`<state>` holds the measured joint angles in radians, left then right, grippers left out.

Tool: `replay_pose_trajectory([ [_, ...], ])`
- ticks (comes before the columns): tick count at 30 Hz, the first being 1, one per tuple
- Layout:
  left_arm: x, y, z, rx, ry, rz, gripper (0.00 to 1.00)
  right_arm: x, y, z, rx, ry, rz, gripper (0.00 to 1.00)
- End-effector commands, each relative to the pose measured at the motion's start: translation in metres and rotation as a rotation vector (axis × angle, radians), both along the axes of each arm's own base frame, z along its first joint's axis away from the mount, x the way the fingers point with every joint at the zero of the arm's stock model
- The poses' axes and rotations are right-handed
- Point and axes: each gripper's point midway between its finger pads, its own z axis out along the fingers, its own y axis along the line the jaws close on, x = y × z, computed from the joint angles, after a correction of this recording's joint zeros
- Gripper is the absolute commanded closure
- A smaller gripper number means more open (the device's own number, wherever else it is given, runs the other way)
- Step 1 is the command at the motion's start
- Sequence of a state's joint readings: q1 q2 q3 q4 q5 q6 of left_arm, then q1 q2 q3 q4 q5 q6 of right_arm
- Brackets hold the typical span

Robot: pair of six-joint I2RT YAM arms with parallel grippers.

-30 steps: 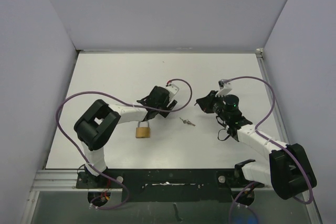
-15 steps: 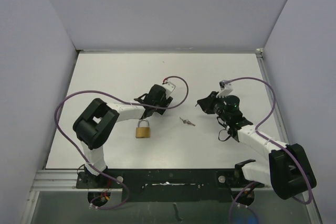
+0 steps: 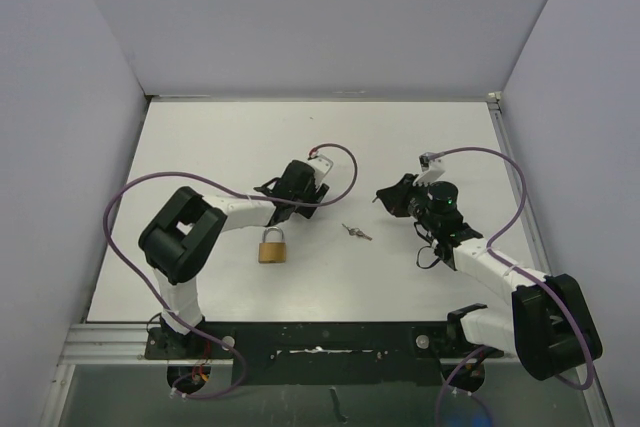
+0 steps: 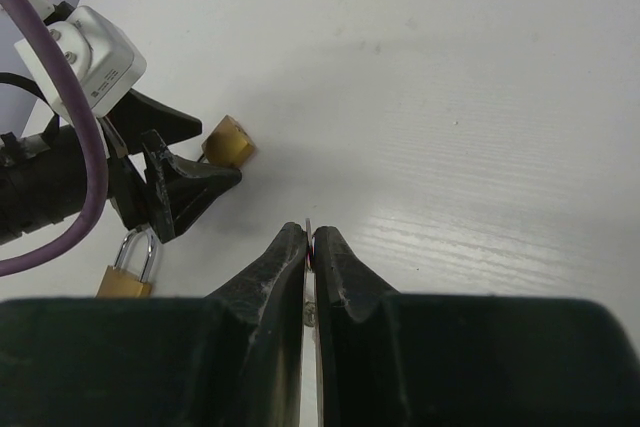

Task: Unlock with the key

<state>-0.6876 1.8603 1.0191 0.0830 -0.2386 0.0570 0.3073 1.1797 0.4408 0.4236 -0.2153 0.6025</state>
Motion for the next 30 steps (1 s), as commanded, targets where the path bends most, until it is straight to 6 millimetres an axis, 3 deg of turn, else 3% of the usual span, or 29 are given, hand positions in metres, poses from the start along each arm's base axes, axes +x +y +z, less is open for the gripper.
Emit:
replay_pose_trajectory([
  [1, 0.007, -0.003, 0.016, 0.016, -0.07, 0.013, 0.35, 0.004, 0.001, 0.021, 0.03, -0.082, 0.005, 1.0],
  [6, -0.002, 0.001, 0.02, 0.079, -0.094, 0.017, 0.37, 0.003, 0.0, 0.02, 0.03, -0.079, 0.004, 1.0],
  [14, -0.021, 0.015, 0.017, 0.125, -0.084, 0.027, 0.51, 0.002, 0.001, 0.022, 0.036, -0.081, 0.007, 1.0],
  [22, -0.024, 0.009, 0.014, 0.142, -0.051, -0.009, 0.61, 0.0, 0.0, 0.023, 0.039, -0.085, 0.005, 1.0],
  [30, -0.025, -0.003, 0.013, 0.128, -0.033, -0.072, 0.63, 0.001, -0.001, 0.022, 0.037, -0.083, 0.003, 1.0],
])
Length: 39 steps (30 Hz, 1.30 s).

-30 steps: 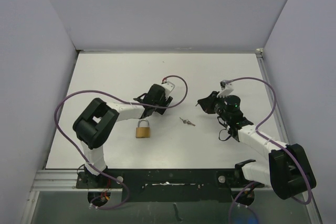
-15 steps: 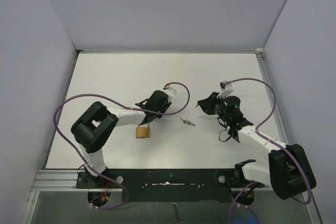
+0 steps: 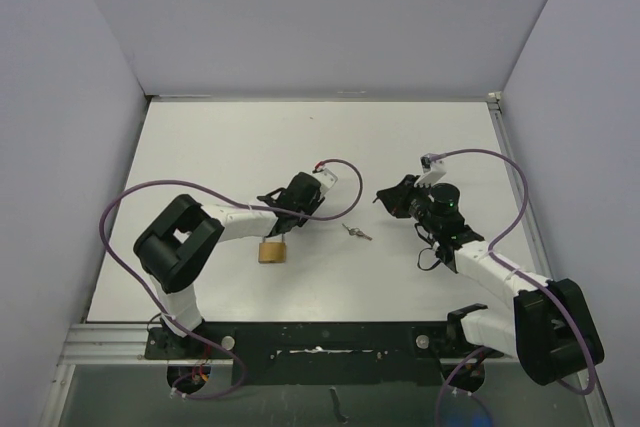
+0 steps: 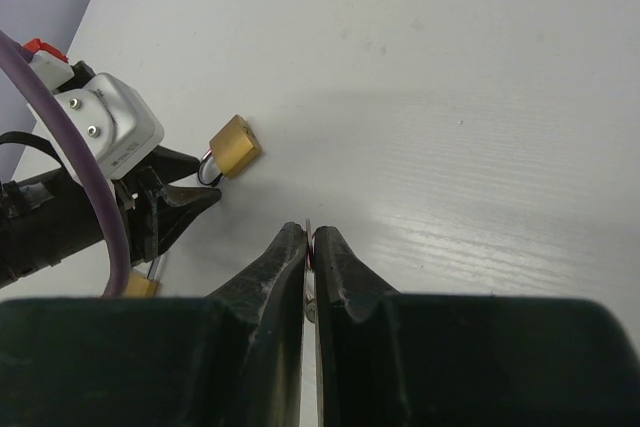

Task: Unlock with the key

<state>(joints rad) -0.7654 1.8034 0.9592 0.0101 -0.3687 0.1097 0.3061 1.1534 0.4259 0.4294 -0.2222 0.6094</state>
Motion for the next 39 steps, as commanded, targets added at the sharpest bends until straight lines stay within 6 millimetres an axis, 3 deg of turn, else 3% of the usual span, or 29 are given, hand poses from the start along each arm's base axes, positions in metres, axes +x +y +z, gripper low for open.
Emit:
replay_pose_trajectory([
  [1, 0.005, -0.017, 0.015, -0.03, -0.012, -0.055, 0.63, 0.004, -0.001, 0.018, 0.024, -0.069, 0.0, 1.0],
  [13, 0.007, -0.031, 0.007, -0.039, 0.064, -0.096, 0.72, 0.005, -0.002, 0.019, 0.026, -0.072, 0.001, 1.0],
  [30, 0.004, -0.023, -0.007, -0.092, 0.174, -0.064, 0.73, 0.007, -0.004, 0.02, 0.032, -0.074, 0.0, 1.0],
  [39, 0.005, -0.021, -0.014, -0.106, 0.205, -0.031, 0.82, 0.006, -0.004, 0.022, 0.036, -0.077, -0.001, 1.0],
])
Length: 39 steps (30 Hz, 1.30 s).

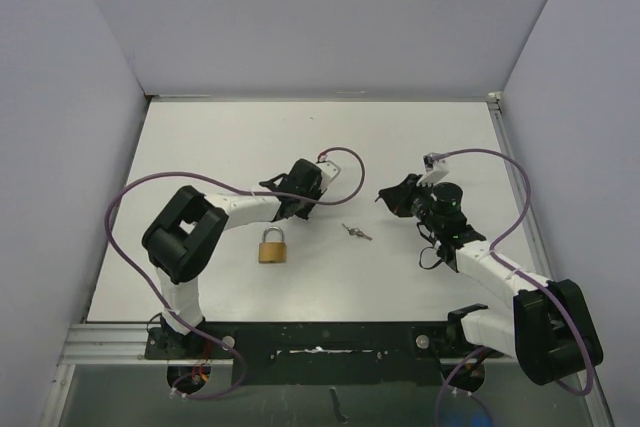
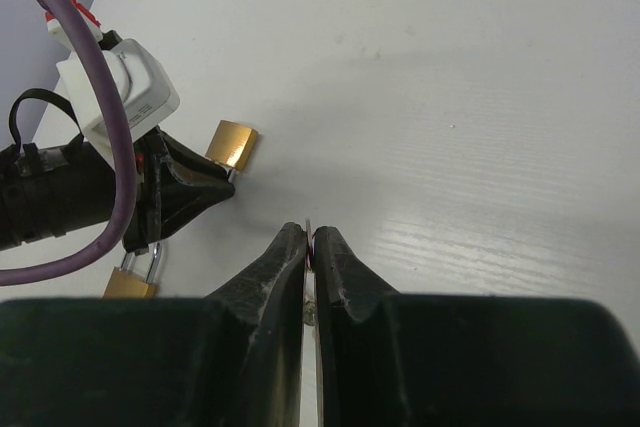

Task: Unlock with the key

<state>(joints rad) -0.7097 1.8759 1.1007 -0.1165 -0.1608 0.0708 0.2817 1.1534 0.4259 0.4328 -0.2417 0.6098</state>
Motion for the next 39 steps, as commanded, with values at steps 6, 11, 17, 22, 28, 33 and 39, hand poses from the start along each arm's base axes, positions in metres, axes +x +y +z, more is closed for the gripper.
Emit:
replay_pose_trajectory([
  [6, -0.002, 0.008, -0.014, 0.001, 0.081, 0.053, 0.89, 0.004, -0.001, 0.022, 0.031, -0.077, 0.0, 1.0],
  [11, -0.002, 0.007, -0.016, -0.013, 0.094, 0.062, 1.0, 0.004, -0.002, 0.022, 0.03, -0.078, -0.002, 1.0],
  [17, 0.001, -0.002, 0.001, -0.08, 0.07, 0.04, 1.0, 0.003, -0.003, 0.02, 0.03, -0.072, -0.003, 1.0],
  [22, 0.0, -0.016, 0.032, -0.213, 0.063, 0.01, 1.0, 0.004, -0.003, 0.02, 0.031, -0.071, -0.004, 1.0],
  [28, -0.003, -0.027, 0.064, -0.366, 0.063, -0.015, 1.0, 0.003, -0.003, 0.02, 0.034, -0.073, -0.004, 1.0],
  [33, -0.006, -0.036, 0.082, -0.469, 0.069, -0.035, 1.0, 0.002, -0.003, 0.02, 0.035, -0.072, -0.003, 1.0],
  [39, -0.005, -0.041, 0.092, -0.569, 0.086, -0.039, 1.0, 0.002, -0.004, 0.02, 0.037, -0.074, -0.005, 1.0],
])
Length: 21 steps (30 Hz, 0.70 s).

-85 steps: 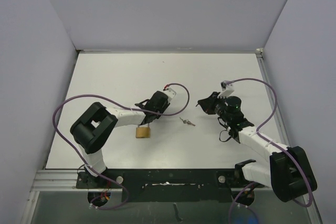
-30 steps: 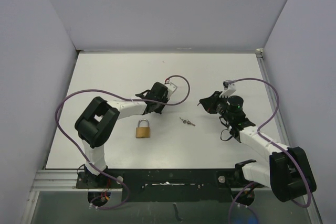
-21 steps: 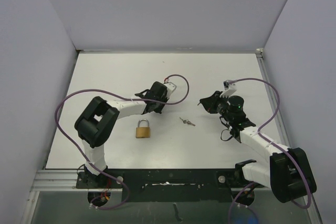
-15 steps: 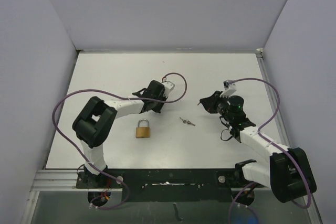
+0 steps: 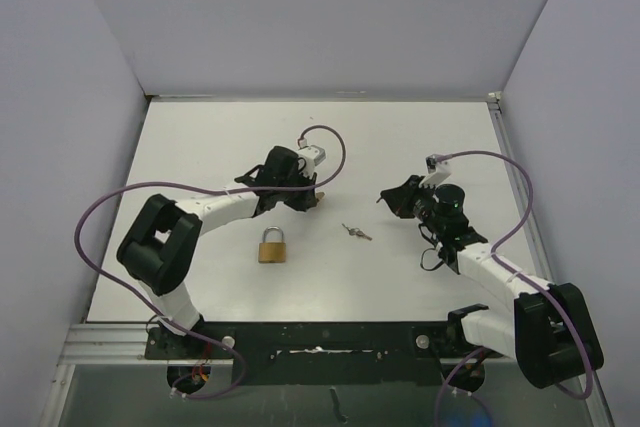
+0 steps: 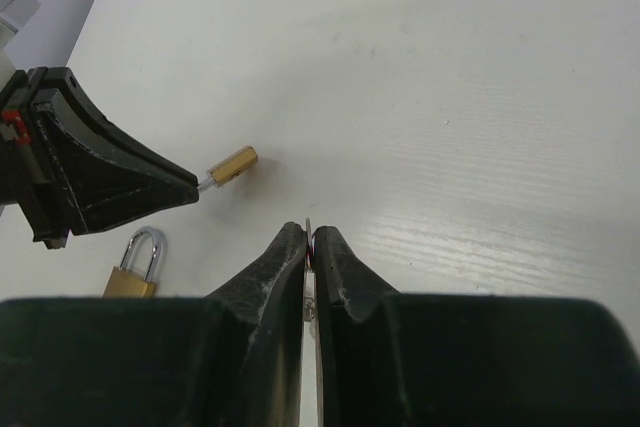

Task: Unlock with the key

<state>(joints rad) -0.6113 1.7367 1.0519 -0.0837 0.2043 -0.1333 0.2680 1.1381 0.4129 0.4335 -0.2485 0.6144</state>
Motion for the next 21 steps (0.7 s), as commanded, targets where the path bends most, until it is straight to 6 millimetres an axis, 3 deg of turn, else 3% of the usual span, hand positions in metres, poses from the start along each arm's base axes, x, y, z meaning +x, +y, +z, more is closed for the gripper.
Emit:
replay_pose_trajectory([
  [1, 0.013, -0.018, 0.046, -0.191, -0.072, -0.01, 1.0, 0.003, 0.0, 0.02, 0.029, -0.072, 0.001, 1.0],
  [21, 0.036, 0.004, 0.037, -0.31, -0.017, 0.073, 1.0, 0.015, 0.016, 0.018, 0.074, -0.055, 0.055, 1.0],
])
